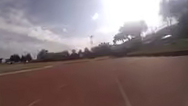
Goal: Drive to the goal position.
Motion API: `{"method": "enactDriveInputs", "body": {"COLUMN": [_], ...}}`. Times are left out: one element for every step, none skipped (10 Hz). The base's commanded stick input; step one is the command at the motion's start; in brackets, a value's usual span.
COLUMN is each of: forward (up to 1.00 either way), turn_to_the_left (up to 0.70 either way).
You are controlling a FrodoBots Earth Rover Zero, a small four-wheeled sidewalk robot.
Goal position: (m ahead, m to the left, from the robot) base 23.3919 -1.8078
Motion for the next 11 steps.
{"method": "enactDriveInputs", "body": {"forward": [0.7, 0.7, 0.7, 0.7, 0.7, 0.7, 0.7, 0.7, 0.7, 0.7, 0.7], "turn_to_the_left": [0.0, 0.0, 0.0, 0.0, 0.0, 0.0, 0.0, 0.0, 0.0, 0.0, 0.0]}}
